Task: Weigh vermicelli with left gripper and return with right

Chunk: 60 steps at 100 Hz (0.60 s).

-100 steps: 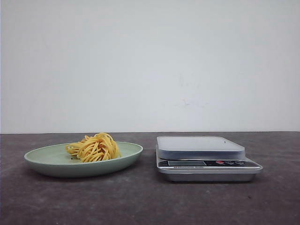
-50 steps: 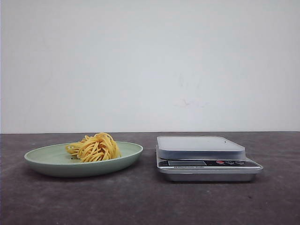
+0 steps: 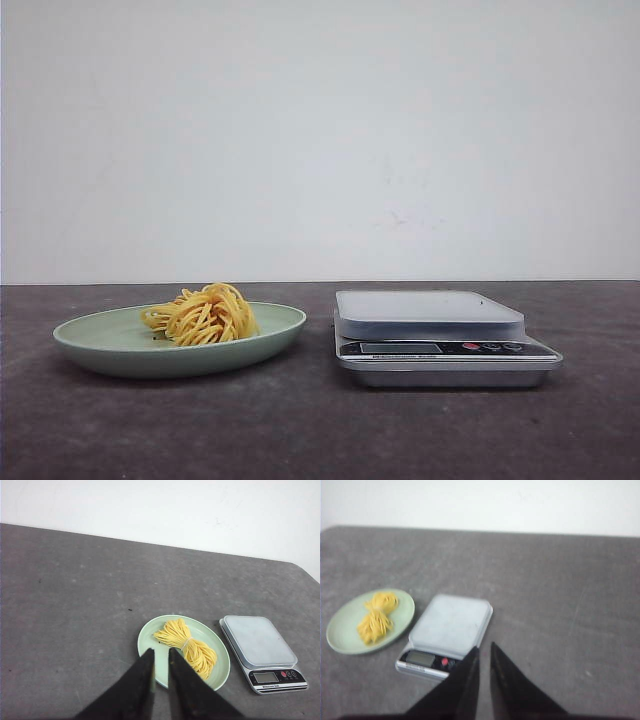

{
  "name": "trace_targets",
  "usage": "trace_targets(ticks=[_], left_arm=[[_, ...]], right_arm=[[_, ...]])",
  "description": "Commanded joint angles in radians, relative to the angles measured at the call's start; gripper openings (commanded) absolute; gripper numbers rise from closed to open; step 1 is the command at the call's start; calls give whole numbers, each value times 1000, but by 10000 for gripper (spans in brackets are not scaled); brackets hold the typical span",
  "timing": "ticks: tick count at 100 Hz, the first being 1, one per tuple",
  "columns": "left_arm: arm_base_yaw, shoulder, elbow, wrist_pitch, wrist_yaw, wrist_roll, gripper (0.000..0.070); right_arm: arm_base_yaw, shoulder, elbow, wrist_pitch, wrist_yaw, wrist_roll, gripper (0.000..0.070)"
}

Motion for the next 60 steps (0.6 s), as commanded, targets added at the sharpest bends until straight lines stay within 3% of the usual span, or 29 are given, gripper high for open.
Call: trace_targets(ticks=[1,60], left_arm=[[-4,1,13,2,3,12,10],[-4,0,13,-4,2,13,11]], right_arm=[[4,-3,8,6,-3,14,11],[4,-3,9,3,11,13,11]])
